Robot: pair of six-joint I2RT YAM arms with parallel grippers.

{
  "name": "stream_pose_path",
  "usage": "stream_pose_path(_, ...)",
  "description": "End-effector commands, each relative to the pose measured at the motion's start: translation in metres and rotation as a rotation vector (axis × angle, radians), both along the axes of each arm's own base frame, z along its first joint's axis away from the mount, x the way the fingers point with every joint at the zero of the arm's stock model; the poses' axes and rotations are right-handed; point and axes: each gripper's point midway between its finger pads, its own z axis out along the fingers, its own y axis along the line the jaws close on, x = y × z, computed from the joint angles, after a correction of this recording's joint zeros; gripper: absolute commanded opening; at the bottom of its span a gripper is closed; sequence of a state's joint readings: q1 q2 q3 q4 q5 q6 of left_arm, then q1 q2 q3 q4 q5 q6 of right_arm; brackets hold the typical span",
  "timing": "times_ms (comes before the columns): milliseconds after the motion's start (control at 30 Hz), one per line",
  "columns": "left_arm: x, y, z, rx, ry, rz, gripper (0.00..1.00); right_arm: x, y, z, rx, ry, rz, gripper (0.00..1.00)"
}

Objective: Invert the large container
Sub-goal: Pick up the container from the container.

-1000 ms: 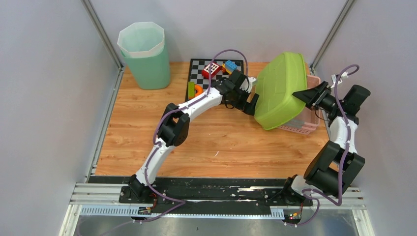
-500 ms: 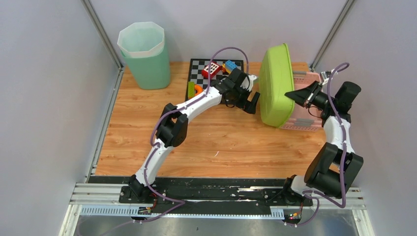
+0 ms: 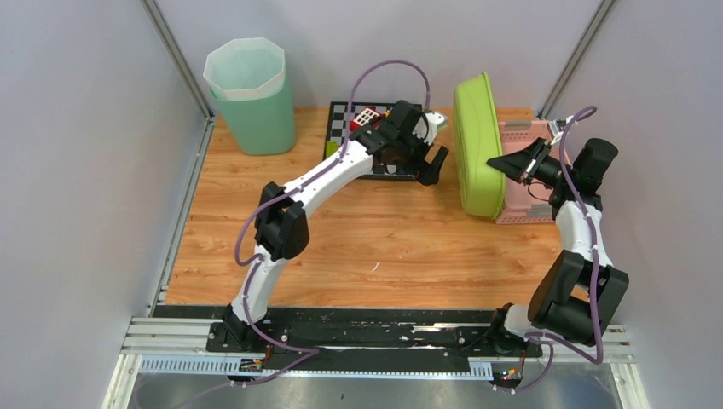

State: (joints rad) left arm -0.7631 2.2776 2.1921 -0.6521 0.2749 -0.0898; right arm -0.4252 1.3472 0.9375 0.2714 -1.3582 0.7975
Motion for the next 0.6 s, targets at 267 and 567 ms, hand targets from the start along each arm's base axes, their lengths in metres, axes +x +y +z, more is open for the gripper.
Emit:
stream_pose_path(267, -0.024, 0.142, 0.107, 0.274, -0.301, 0.046, 1.0, -0.013, 0.021, 0.03, -0.055, -0.149, 0.041, 0.02)
stream_pose_path(567, -0.071, 0.251, 0.121, 0.423, -0.409, 0.149, 1.0, -0.029, 0.042, 0.04, -0.15, -0.24, 0.069, 0.02)
